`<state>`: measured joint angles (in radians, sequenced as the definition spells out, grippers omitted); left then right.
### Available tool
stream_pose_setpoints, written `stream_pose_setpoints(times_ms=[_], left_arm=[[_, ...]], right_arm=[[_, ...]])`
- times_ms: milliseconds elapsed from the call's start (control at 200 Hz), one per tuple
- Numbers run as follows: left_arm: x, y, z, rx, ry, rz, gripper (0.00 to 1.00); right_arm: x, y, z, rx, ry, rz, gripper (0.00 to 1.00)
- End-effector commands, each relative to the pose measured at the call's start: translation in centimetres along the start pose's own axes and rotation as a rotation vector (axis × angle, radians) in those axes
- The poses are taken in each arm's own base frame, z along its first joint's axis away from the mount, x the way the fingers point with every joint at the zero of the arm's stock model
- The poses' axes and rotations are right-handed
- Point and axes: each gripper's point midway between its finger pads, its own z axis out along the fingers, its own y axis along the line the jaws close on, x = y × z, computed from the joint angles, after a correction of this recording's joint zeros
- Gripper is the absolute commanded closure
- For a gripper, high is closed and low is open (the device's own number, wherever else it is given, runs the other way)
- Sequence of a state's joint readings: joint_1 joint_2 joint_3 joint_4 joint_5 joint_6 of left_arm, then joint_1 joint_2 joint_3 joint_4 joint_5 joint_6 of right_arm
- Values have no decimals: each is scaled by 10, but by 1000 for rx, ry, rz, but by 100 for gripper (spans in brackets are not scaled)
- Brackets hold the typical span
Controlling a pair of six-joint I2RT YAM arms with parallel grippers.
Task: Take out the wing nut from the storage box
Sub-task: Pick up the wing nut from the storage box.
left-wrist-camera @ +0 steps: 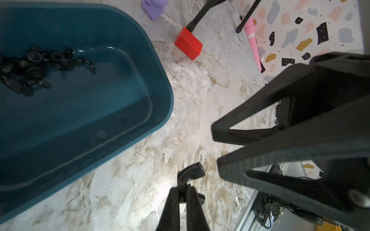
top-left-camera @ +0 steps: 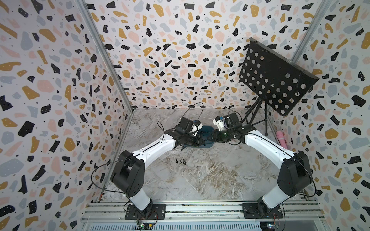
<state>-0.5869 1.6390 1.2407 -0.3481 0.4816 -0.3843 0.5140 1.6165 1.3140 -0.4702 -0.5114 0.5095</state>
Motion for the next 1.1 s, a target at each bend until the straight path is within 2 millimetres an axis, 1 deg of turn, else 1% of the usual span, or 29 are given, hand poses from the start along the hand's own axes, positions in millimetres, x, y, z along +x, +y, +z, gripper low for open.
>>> stream_pose_setpoints(times_ms=[0,135,456,571,626,711,791,876,1041,1096], left_arm=[[-2,-15,-8,48,-28,19,96],[0,-15,-10,44,-32,17,96],[-1,-18,-9,50,-35,13,96],[-3,-18,-8,52,-37,13,96],[-2,-18,-8,50,-36,12,96],[-3,-20,-8,53,-38,12,96],[-3,-19,-7,50,-39,11,96],[-4,-19,-8,49,-42,10,96],[-4,-20,-10,49,-46,13,95],[-3,-20,-10,49,-46,14,90]], right_arm=[[-9,16,-5,-33,-18,-29,66],[-5,16,-2,-32,-6,-22,71],[7,20,7,-53,25,-6,71],[9,23,9,-62,32,-4,73],[10,24,11,-67,39,-3,75],[11,25,12,-74,44,0,86],[13,25,13,-74,49,3,87],[15,26,13,-78,55,6,100],[15,26,11,-76,49,6,100],[14,26,11,-75,48,6,100]])
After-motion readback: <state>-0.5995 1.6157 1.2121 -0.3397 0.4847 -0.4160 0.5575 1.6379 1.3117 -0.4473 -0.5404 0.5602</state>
